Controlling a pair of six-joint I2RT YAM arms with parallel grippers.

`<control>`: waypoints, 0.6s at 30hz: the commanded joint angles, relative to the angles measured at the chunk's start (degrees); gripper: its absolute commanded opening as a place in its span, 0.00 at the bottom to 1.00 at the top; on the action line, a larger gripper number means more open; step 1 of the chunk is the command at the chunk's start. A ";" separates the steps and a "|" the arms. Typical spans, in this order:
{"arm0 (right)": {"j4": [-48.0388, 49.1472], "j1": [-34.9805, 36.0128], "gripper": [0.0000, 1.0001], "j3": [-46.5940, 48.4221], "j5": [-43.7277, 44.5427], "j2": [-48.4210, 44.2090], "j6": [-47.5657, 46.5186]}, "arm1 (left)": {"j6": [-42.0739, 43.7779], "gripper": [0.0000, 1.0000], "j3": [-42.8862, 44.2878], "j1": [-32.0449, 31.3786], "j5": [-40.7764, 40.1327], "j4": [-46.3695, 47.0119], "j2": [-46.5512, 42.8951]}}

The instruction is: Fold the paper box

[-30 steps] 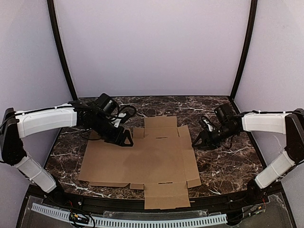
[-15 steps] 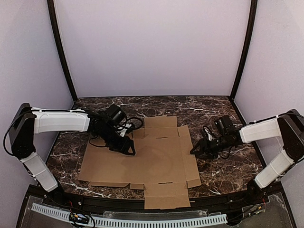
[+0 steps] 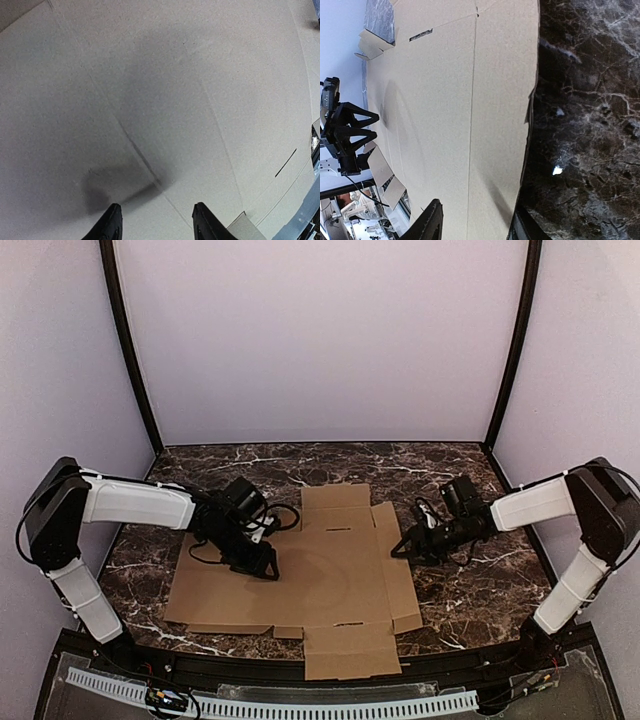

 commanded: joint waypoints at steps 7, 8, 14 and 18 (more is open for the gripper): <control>2.71 1.08 0.39 1.91 -1.32 3.49 -1.13 | -1.08 0.42 -3.75 -0.17 0.39 3.32 2.50; 2.93 1.21 0.39 1.92 -1.41 3.75 -1.13 | -1.14 0.41 -3.86 -0.19 0.51 3.57 2.65; 3.68 1.37 0.31 1.96 -1.87 3.97 -0.71 | -1.35 0.38 -4.57 -0.23 0.60 3.99 2.94; 3.68 1.36 0.24 1.68 -1.97 3.01 -0.71 | -1.41 0.37 -4.65 -0.20 0.58 3.97 2.98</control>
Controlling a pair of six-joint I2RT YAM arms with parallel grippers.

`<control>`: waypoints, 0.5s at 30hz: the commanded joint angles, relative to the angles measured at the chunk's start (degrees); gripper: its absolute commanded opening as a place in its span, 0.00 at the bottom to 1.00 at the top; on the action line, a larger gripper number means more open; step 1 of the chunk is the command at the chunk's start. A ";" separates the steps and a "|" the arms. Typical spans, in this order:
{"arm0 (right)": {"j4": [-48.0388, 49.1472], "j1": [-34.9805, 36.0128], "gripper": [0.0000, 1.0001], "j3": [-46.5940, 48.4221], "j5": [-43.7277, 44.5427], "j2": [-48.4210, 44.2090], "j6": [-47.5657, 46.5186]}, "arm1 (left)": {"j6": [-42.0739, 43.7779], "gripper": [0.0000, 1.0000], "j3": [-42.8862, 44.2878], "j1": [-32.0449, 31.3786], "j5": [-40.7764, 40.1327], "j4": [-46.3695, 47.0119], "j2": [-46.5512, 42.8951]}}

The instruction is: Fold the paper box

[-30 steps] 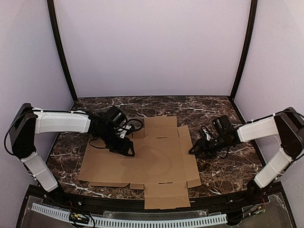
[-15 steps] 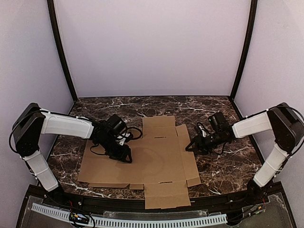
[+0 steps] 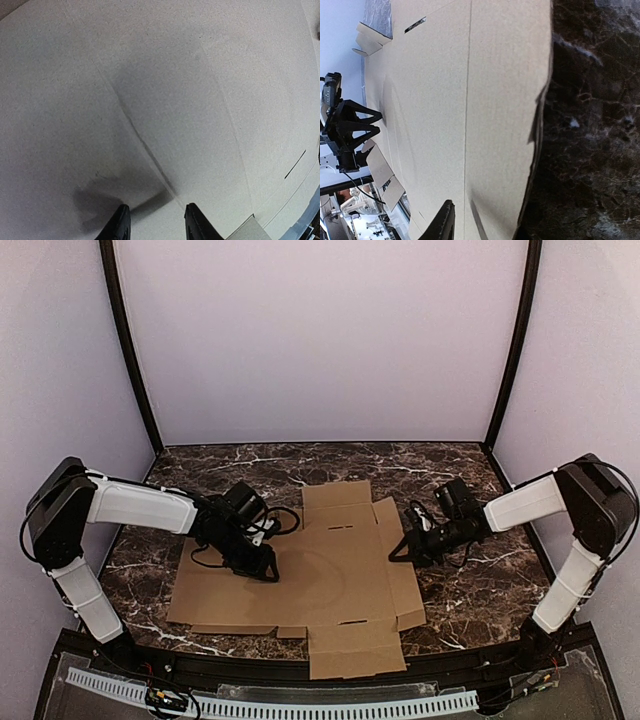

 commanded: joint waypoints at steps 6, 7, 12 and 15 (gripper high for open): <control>-0.09 0.50 0.00 1.37 -0.75 -2.51 -0.86 | -0.51 0.36 -1.56 -0.26 0.24 -0.88 1.32; -0.56 0.50 0.00 1.78 -0.45 -3.15 -0.99 | -0.48 0.37 -1.44 -0.26 0.21 -1.03 1.23; -7.62 0.58 0.00 7.18 2.61 -5.43 -4.67 | 0.55 0.40 2.12 -0.23 -1.23 -4.95 -0.61; -14.64 0.73 0.00 13.09 5.72 -5.92 -8.64 | 1.91 0.43 5.88 -0.24 -2.88 -8.71 -2.74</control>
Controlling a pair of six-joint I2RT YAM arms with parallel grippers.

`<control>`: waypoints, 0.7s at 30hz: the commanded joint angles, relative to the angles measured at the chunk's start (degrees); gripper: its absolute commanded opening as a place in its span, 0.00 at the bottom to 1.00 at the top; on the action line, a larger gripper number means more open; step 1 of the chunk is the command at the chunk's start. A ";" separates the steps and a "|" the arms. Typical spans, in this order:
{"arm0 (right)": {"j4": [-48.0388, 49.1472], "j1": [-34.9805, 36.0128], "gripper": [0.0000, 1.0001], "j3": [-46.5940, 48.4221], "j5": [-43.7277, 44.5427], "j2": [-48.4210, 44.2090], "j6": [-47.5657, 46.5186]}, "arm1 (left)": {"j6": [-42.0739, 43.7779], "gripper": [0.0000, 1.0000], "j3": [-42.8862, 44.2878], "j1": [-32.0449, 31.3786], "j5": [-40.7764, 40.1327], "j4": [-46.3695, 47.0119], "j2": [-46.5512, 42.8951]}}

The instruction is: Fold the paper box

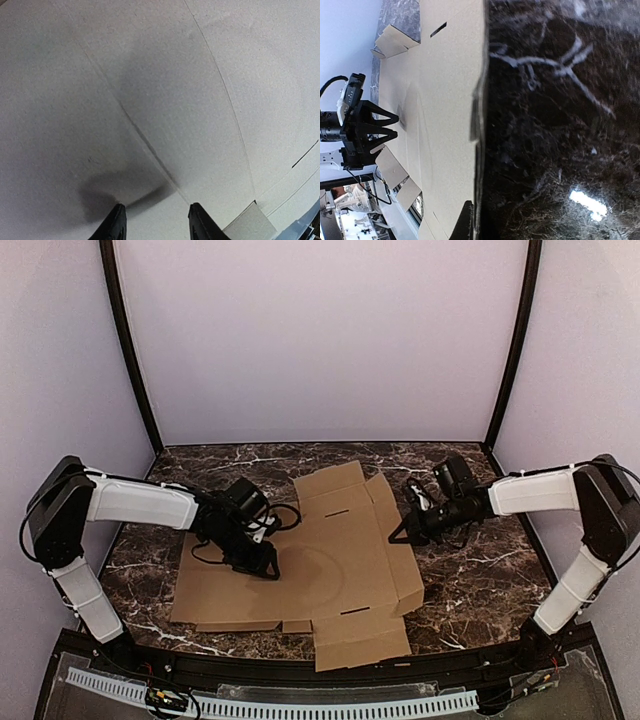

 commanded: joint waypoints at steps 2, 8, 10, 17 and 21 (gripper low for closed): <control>-13.44 0.56 0.00 11.61 8.22 -1.83 -9.61 | 2.74 0.45 6.89 -0.25 -3.74 -8.95 -4.30; -31.63 1.24 0.00 29.65 22.74 1.64 -21.56 | 6.22 0.55 16.14 -0.25 -10.70 -16.18 -9.79; -35.87 1.58 0.00 35.34 26.26 2.90 -25.19 | 7.18 0.59 19.50 -0.26 -12.57 -18.23 -11.65; -47.46 3.73 0.00 55.78 36.78 9.63 -37.37 | 8.58 0.70 27.59 -0.25 -17.97 -23.10 -16.64; -46.95 6.76 0.00 59.63 46.24 11.37 -47.54 | 8.74 0.73 27.85 -0.21 -20.42 -24.00 -19.83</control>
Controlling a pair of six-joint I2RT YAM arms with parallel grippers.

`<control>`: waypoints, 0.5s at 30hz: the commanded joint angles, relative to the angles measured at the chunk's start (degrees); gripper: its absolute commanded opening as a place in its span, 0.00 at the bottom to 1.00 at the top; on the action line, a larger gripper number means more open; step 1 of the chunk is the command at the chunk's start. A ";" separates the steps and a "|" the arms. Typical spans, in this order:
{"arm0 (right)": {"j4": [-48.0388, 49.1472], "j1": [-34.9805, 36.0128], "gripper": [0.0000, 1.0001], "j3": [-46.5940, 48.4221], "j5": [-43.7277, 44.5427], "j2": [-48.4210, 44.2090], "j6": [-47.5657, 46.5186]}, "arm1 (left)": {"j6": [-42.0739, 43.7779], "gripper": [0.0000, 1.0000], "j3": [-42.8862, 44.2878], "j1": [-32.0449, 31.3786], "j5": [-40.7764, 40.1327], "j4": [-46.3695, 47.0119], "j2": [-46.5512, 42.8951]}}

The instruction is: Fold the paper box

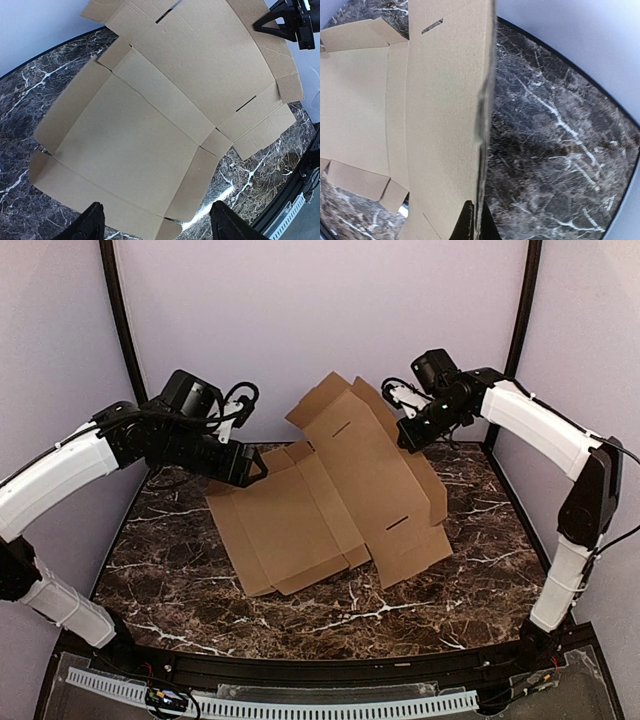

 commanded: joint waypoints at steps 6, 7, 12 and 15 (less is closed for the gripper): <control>-1.80 9.00 0.00 8.50 24.17 8.02 -28.89 | -0.52 0.74 -1.88 -0.26 -4.33 -5.79 -5.87; -0.87 9.86 0.00 8.66 25.27 8.55 -31.80 | -0.74 0.74 -2.57 -0.26 -4.33 -5.84 -6.32; 5.39 14.44 0.00 7.54 28.41 9.91 -41.23 | -2.14 0.74 -5.33 -0.21 -4.63 -5.88 -8.95; 6.76 16.73 0.00 8.34 30.00 11.62 -42.87 | -3.26 0.74 -6.22 -0.25 -3.76 -5.34 -10.01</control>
